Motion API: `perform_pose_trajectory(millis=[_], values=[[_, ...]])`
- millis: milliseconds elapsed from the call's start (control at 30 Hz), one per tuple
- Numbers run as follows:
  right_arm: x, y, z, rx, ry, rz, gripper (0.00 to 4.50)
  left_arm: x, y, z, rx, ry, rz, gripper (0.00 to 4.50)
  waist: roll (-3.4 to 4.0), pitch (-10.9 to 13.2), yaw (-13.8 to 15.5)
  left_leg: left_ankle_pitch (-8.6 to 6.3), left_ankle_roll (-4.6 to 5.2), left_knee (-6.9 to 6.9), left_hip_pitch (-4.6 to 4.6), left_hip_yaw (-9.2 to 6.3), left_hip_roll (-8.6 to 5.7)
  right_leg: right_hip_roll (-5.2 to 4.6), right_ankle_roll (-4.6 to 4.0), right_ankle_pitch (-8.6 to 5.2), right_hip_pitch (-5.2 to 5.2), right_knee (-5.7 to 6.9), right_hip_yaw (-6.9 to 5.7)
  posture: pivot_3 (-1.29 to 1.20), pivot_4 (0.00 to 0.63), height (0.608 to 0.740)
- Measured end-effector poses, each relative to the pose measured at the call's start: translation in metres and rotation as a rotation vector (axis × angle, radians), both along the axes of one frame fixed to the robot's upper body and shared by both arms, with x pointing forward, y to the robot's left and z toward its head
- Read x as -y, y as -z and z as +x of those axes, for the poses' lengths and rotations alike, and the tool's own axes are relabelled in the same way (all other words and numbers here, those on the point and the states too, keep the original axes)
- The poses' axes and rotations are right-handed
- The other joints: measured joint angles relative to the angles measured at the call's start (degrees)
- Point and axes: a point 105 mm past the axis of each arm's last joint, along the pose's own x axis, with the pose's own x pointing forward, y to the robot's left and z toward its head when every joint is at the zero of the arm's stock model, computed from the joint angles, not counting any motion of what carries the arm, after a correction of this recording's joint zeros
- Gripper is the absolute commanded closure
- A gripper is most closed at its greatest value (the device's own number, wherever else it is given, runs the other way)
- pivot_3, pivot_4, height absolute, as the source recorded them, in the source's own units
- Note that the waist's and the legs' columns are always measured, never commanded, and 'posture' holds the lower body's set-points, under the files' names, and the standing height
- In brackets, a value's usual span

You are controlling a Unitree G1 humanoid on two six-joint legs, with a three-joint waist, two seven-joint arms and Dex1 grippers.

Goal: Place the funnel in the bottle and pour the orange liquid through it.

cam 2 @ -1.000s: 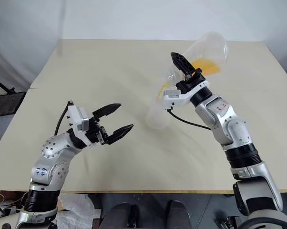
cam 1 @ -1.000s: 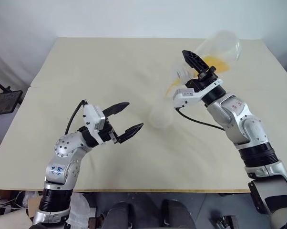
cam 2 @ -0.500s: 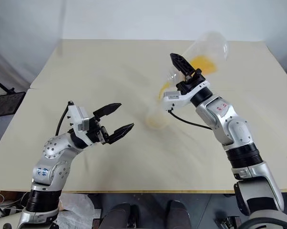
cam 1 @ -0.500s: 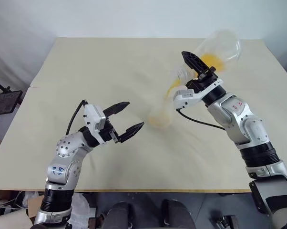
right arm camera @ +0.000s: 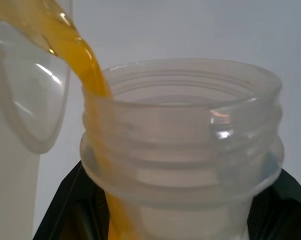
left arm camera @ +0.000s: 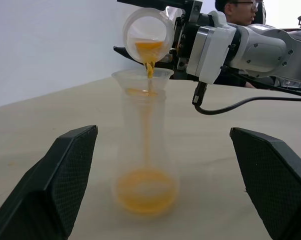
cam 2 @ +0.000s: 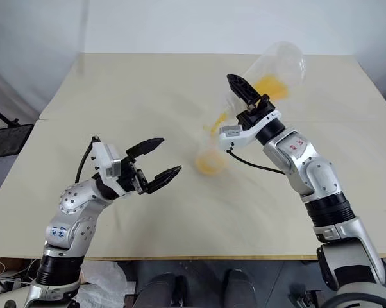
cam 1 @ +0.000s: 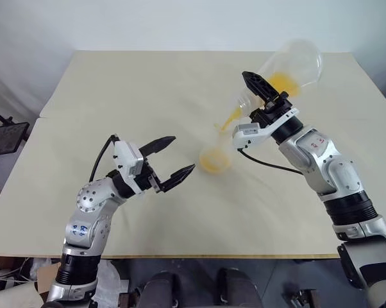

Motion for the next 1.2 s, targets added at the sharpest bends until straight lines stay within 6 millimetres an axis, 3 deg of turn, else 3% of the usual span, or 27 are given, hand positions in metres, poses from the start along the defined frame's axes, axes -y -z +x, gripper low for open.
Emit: perform_pose_trajectory(millis=[733,1200], values=[[-0.0012,-0.0088,-0.0011,0.066,0.001,-0.013,1.87,0.0016,-0.0008,0.0006,0.008,-0.008,-0.012,0.0,0.0,0.0,-0.8,0.0,-0.01,-0.02,-0.01,-0.04,0.01,0.0,0.0,0.0,0.0,0.0,-0.03,0.0,0.15,0.74],[-0.0019,-0.0023,0.0019,0.054,0.003,-0.026,1.87,0.0015,-0.0012,0.0014,0.012,-0.02,-0.016,0.0,0.0,0.0,-0.8,0.0,-0.01,-0.01,-0.01,-0.04,0.01,0.0,0.0,0.0,0.0,0.0,-0.03,0.0,0.15,0.74]])
